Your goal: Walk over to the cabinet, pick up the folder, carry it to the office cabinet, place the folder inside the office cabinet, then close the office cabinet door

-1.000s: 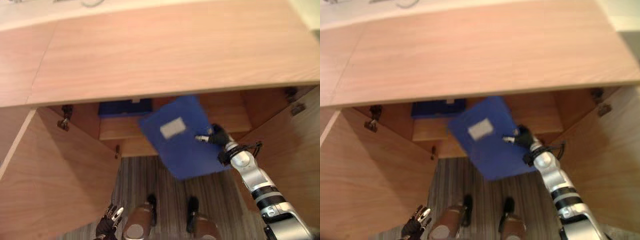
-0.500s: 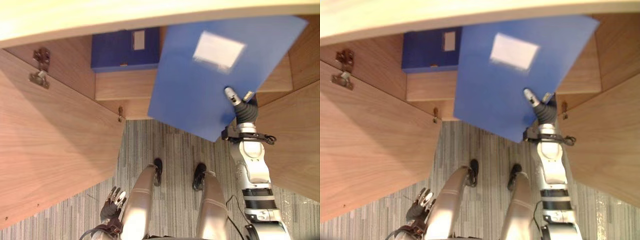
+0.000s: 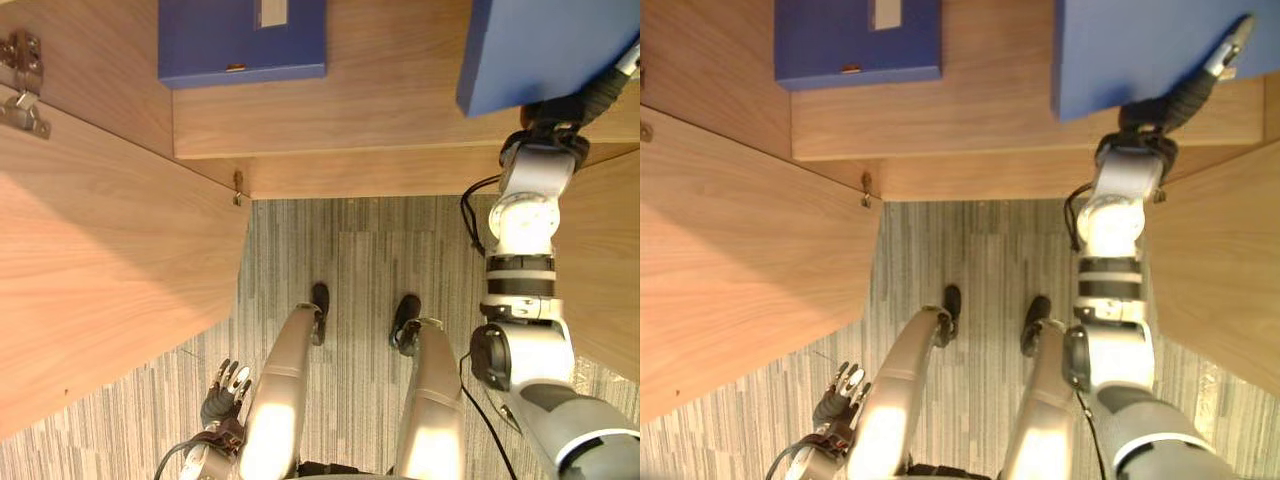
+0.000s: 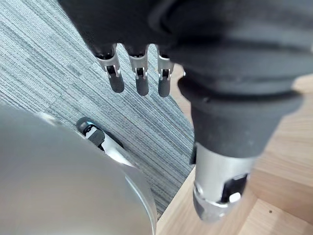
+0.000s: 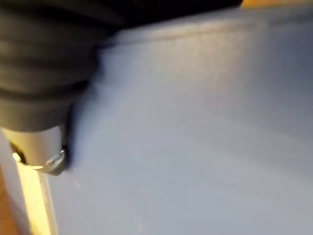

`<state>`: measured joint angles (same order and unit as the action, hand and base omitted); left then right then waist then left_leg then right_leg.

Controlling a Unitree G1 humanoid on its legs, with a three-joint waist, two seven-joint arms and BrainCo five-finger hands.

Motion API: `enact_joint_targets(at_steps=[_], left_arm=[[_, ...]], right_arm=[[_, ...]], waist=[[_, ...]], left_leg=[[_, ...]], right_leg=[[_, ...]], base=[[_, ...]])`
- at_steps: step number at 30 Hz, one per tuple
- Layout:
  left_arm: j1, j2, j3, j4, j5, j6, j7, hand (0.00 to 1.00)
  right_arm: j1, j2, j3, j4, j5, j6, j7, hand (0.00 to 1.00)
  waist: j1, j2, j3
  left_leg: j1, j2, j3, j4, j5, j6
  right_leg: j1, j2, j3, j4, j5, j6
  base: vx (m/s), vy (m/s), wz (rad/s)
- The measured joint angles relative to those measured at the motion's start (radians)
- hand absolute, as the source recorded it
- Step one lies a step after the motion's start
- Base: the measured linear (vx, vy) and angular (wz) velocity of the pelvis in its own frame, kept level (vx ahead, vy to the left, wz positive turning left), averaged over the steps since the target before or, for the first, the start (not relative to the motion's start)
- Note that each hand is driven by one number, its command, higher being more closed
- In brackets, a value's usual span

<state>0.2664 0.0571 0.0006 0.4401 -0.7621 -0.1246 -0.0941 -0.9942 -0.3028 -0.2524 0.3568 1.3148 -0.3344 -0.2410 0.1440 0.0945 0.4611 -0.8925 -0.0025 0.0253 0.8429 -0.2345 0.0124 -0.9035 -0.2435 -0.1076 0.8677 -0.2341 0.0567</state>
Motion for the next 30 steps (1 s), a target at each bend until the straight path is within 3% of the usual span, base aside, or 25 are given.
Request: enact_joint_targets(at_steps=[5, 13, 18, 29, 30], left_arm=[[-0.009, 0.001, -0.005, 0.014, -0.023, -0.001, 0.026, 0.0], [-0.028, -0.004, -0.004, 0.024, -0.043, -0.007, 0.085, 0.0], [-0.049, -0.007, -0.005, 0.024, -0.049, -0.021, 0.112, 0.0], [-0.049, -0.015, -0.003, 0.023, -0.078, -0.023, 0.156, 0.0], [-0.051, -0.015, -0.003, 0.024, -0.081, -0.023, 0.16, 0.0]], right_arm=[[-0.145, -0.04, -0.042, 0.141, 0.044, -0.013, -0.038, 1.0], [-0.268, -0.137, -0.016, 0.34, 0.066, 0.077, -0.072, 1.0], [-0.279, -0.173, 0.012, 0.383, 0.107, 0.077, -0.121, 1.0], [-0.311, -0.237, 0.058, 0.386, 0.118, 0.068, -0.15, 1.0], [-0.314, -0.237, 0.059, 0.386, 0.118, 0.068, -0.154, 0.0]], waist=[[0.005, 0.003, 0.002], [0.011, 0.003, 0.007], [0.011, 0.004, 0.024], [0.004, 0.001, 0.026], [0.004, 0.001, 0.026]], left_leg=[[-0.007, -0.019, -0.024, -0.046, 0.027, -0.002], [-0.07, -0.025, -0.063, -0.031, 0.038, -0.009], [-0.121, -0.037, -0.09, -0.021, 0.05, -0.025], [-0.154, -0.041, -0.117, -0.058, 0.084, -0.042], [-0.154, -0.041, -0.121, -0.066, 0.09, -0.046]], right_leg=[[0.0, -0.018, -0.029, -0.018, -0.001, -0.008], [-0.043, -0.024, -0.065, 0.007, -0.017, -0.013], [-0.088, -0.036, -0.086, 0.036, -0.03, -0.018], [-0.122, -0.039, -0.109, 0.033, -0.029, -0.019], [-0.122, -0.038, -0.112, 0.031, -0.029, -0.019]], base=[[0.01, 0.006, 0.23], [0.01, -0.003, 0.13], [-0.03, -0.013, 0.18], [-0.01, -0.005, 0.07], [-0.01, -0.024, 0.11]])
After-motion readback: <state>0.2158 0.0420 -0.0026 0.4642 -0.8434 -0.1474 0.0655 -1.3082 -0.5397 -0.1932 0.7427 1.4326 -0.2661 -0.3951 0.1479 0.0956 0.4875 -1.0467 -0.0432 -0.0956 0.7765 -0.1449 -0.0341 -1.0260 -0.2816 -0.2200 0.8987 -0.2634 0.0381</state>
